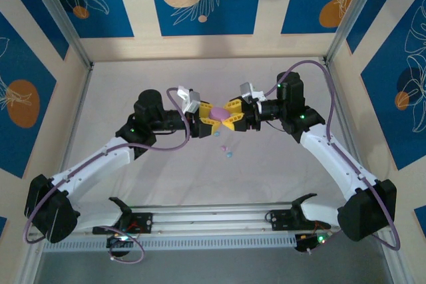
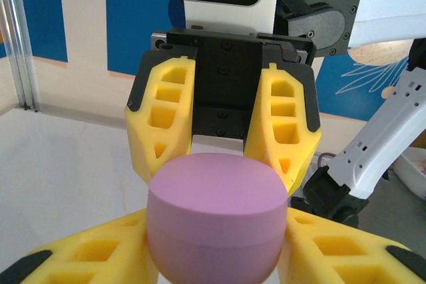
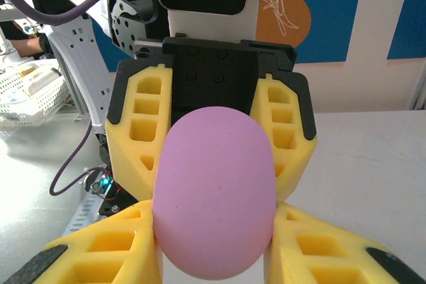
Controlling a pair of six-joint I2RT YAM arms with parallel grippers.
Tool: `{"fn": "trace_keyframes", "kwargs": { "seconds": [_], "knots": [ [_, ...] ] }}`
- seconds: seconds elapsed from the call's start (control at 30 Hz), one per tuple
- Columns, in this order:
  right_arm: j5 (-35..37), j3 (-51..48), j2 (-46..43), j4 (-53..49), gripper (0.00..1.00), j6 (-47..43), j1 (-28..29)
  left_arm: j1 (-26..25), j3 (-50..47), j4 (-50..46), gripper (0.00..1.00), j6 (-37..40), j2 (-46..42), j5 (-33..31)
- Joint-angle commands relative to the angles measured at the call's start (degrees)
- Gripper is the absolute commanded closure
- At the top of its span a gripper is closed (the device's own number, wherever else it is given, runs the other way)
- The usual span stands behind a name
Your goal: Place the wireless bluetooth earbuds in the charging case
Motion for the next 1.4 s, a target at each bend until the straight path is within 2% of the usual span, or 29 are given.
{"fn": "trace_keyframes", "kwargs": {
  "seconds": [0.0, 0.17, 0.5, 0.73, 0.9, 1.13, 1.37],
  "knots": [
    [0.57, 0.41, 0.31, 0.68, 0.65, 0.13, 0.45, -0.74, 2.0, 1.62, 0.57, -0.32, 0.63, 1.66],
    [1.84, 0.02, 0.05, 0.67, 0.65, -0.48, 0.53, -0.84, 2.16, 2.66, 0.58, -1.35, 0.82, 2.26],
    [2.4, -0.05, 0.05, 1.09, 0.65, -0.57, 0.49, -0.94, 2.19, 2.18, 0.52, -1.06, 1.03, 2.9],
    [2.6, -0.21, 0.06, 1.48, 0.65, 0.24, 0.46, -1.04, 2.58, 0.53, 0.64, 0.36, 0.96, 3.13],
    [3.33, -0.08, 0.22, 2.14, 0.58, 3.91, -0.33, -1.03, 2.53, -1.31, 0.73, 2.58, 0.61, 3.04],
    [4.16, 1.95, 2.09, 1.79, 0.48, 14.74, -2.61, -1.18, 1.33, -1.71, 0.76, 6.5, -0.32, 2.44],
    [5.61, 5.69, 4.78, -2.33, 0.4, 19.47, -3.03, -1.42, -0.37, 2.87, 0.76, 5.92, -0.58, -0.12]
  ]
}}
